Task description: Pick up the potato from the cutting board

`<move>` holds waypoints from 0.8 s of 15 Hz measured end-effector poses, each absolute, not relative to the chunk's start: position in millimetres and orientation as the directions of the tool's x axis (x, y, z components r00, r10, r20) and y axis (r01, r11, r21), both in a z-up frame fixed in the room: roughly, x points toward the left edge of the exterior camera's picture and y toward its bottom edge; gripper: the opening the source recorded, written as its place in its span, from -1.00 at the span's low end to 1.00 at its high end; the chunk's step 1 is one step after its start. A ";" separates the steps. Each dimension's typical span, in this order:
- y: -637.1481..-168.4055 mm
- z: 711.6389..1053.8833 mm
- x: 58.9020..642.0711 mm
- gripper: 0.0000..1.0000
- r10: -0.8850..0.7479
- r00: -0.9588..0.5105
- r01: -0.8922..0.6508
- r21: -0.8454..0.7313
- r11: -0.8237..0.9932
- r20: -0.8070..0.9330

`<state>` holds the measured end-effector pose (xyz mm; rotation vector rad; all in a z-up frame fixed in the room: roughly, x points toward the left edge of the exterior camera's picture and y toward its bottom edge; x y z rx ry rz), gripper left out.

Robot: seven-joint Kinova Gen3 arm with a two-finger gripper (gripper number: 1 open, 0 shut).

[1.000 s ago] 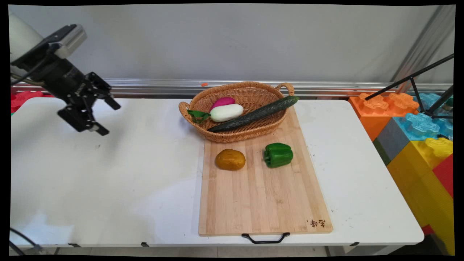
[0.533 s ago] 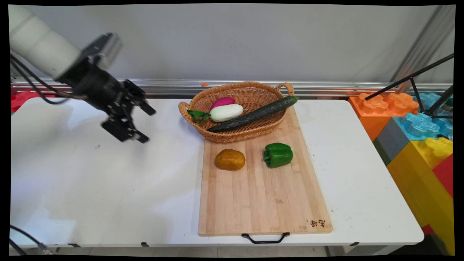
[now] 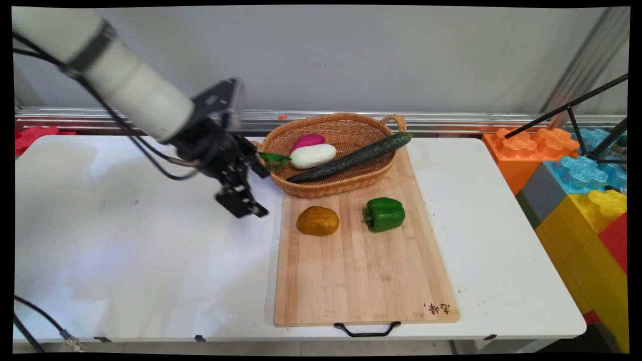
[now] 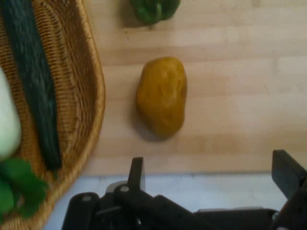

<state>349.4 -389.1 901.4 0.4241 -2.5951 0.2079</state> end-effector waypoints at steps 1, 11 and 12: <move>-393.7 894.6 340.2 1.00 -0.257 -0.828 -0.335 -0.072 0.939 0.499; -432.5 816.9 276.7 1.00 -0.231 -0.846 -0.322 -0.115 0.940 0.481; -434.5 812.1 274.3 1.00 -0.228 -0.848 -0.320 -0.119 0.940 0.479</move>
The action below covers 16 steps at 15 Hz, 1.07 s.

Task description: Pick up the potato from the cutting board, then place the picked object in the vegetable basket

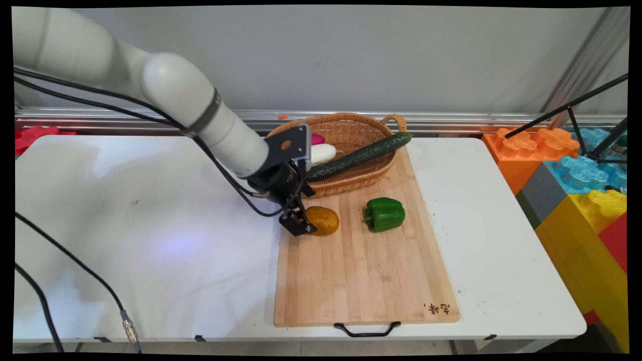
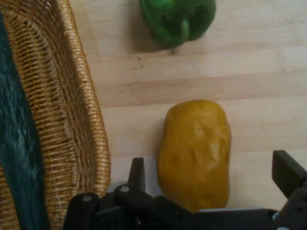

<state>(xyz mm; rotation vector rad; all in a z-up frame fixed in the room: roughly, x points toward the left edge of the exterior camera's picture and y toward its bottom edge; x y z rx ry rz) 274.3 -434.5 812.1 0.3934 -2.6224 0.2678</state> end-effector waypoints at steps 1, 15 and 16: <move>-435.9 808.6 272.6 1.00 -0.226 -0.849 -0.319 -0.122 0.940 0.478; -438.7 776.6 257.7 -1.00 -0.197 -0.873 -0.287 -0.142 0.947 0.446; -438.3 778.3 257.6 -1.00 -0.197 -0.872 -0.287 -0.141 0.947 0.449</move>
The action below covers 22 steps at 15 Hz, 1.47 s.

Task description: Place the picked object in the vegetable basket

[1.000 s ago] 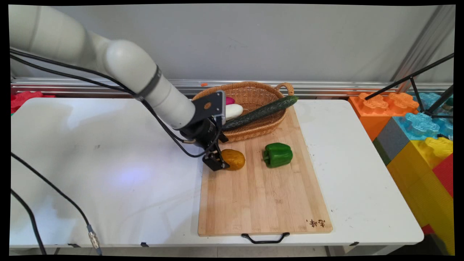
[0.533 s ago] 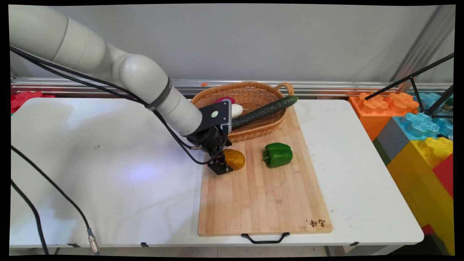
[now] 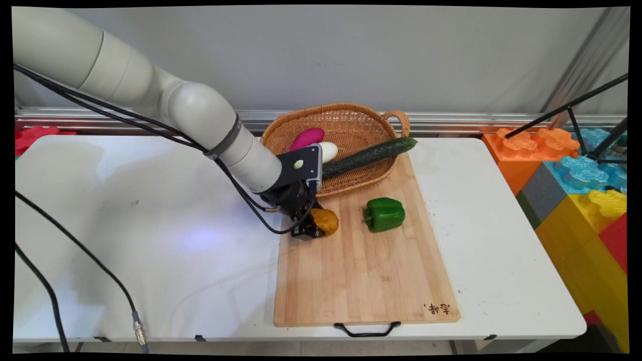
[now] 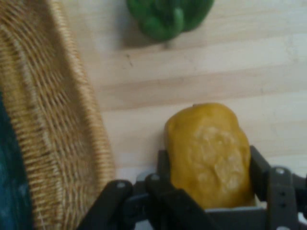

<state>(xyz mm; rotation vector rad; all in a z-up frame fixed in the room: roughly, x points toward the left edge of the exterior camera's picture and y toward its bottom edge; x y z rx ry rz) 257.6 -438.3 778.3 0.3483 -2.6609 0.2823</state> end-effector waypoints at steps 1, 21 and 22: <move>-437.7 780.8 256.9 -1.00 -0.198 -0.870 -0.288 -0.140 0.947 0.452; -496.1 904.3 260.0 -1.00 -0.283 -0.770 -0.466 -0.201 0.862 0.572; -508.1 908.0 260.9 -1.00 -0.295 -0.755 -0.497 -0.216 0.841 0.586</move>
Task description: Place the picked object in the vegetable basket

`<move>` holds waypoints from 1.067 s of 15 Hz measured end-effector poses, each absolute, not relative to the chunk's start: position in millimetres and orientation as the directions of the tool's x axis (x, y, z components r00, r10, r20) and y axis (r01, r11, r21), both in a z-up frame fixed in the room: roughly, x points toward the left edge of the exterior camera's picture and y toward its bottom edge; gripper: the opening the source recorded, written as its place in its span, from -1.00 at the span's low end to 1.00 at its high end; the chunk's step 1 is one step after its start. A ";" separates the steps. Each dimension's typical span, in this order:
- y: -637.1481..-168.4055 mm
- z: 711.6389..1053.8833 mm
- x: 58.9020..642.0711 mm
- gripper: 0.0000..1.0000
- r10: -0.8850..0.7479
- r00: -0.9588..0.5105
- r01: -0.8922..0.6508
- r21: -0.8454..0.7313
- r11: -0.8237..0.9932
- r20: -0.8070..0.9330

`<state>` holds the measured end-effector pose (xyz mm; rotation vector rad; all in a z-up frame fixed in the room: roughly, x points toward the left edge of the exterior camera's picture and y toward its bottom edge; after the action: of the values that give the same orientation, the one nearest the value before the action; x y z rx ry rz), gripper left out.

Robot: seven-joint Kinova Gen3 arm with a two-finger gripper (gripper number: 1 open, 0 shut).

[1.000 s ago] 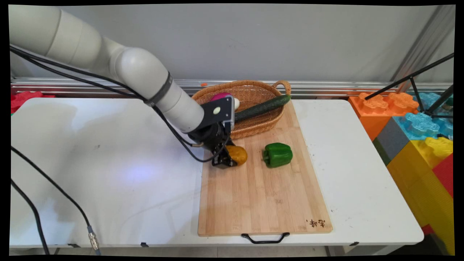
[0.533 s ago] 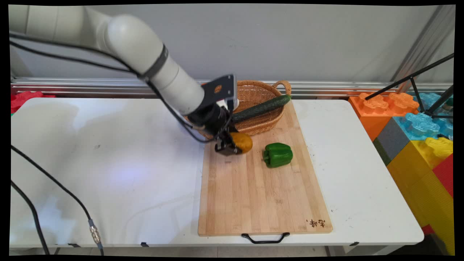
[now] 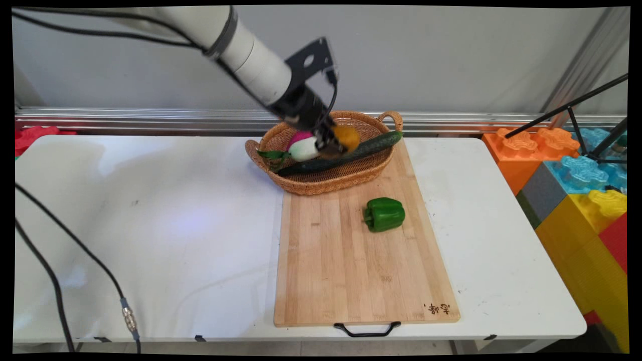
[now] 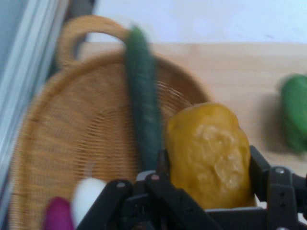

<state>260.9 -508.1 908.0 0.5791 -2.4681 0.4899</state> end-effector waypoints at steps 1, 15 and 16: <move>-522.7 910.1 261.1 -1.00 -0.310 -0.736 -0.532 -0.232 0.815 0.601; -643.9 821.9 249.3 -1.00 -0.466 -0.642 -0.698 -0.212 0.684 0.609; -650.8 814.5 246.8 -1.00 -0.472 -0.634 -0.703 -0.201 0.682 0.613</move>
<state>246.8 -650.8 814.5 0.9034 -2.3685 0.5844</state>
